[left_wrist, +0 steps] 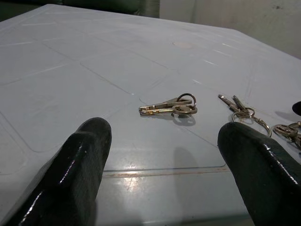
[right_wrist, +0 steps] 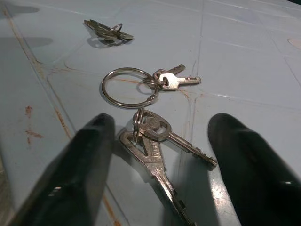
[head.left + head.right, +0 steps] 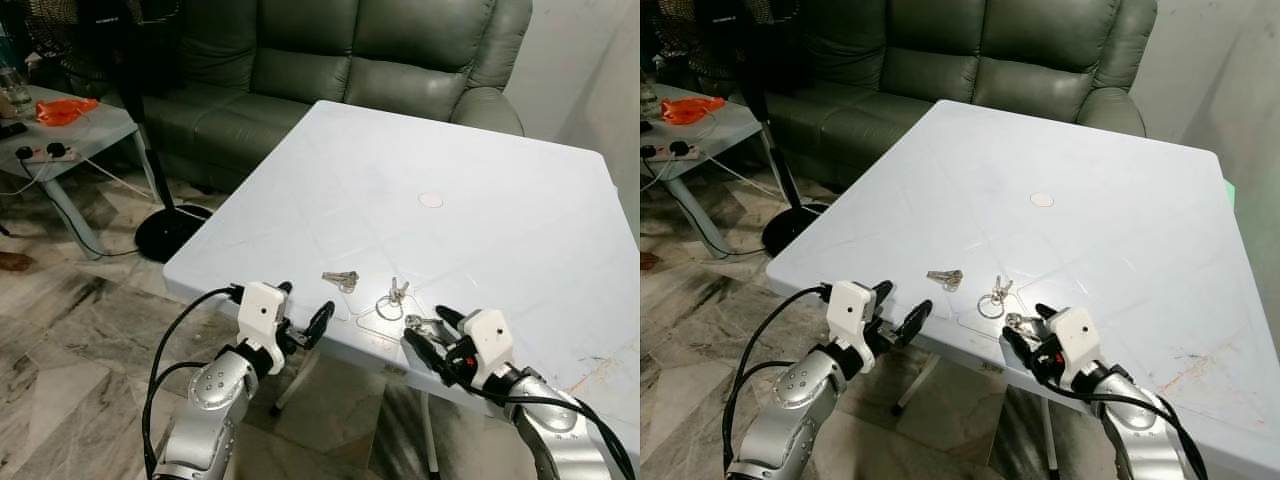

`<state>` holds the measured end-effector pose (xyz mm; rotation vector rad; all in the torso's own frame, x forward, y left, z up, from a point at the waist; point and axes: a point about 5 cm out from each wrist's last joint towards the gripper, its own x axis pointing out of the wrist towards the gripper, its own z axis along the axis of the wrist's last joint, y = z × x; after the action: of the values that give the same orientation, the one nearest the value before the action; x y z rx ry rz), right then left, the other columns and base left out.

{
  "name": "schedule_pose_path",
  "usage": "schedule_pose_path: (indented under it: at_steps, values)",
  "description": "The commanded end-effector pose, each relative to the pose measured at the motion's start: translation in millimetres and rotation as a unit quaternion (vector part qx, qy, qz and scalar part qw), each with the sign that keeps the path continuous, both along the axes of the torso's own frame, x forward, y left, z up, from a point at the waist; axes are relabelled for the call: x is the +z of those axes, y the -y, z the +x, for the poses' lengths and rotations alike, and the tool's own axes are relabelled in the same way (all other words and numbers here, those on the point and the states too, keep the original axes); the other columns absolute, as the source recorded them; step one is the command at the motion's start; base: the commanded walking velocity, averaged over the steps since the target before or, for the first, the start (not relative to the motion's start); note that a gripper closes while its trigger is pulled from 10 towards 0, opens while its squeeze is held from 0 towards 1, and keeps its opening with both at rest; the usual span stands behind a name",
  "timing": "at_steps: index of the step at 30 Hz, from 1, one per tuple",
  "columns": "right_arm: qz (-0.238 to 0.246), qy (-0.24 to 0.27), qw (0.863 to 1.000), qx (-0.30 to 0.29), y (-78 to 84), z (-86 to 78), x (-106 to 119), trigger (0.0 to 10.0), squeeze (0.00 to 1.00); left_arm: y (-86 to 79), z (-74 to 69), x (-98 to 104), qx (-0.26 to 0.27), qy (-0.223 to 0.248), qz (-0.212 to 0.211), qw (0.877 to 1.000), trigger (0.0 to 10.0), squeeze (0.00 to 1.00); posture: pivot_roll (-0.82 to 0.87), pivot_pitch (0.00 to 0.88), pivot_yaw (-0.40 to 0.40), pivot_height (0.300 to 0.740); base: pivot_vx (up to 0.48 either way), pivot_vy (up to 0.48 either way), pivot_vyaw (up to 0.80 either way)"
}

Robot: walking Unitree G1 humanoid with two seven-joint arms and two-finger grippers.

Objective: Hang keys on a hook

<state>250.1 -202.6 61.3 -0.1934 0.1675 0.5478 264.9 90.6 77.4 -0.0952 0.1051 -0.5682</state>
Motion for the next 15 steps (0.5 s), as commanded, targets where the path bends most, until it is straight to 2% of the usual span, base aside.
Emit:
schedule_pose_path:
  at_steps: [1, 15]
  values:
    - [-0.005, -0.001, 1.000, 0.001, 4.5, -1.8, -0.5, 0.0, 0.00, 0.3, 1.5, 2.9, -0.002, 0.003, 0.003, 1.000, 10.0, 0.00, -0.01, 0.000, -0.028, 0.740, 0.000, 0.000, 0.00]
    - [0.004, 0.004, 1.000, 0.005, 4.9, -3.2, 0.5, 0.0, 0.00, -0.9, 1.9, 3.0, 0.003, 0.002, 0.004, 1.000, 10.0, 0.00, -0.01, 0.000, -0.024, 0.740, 0.000, 0.000, 0.00]
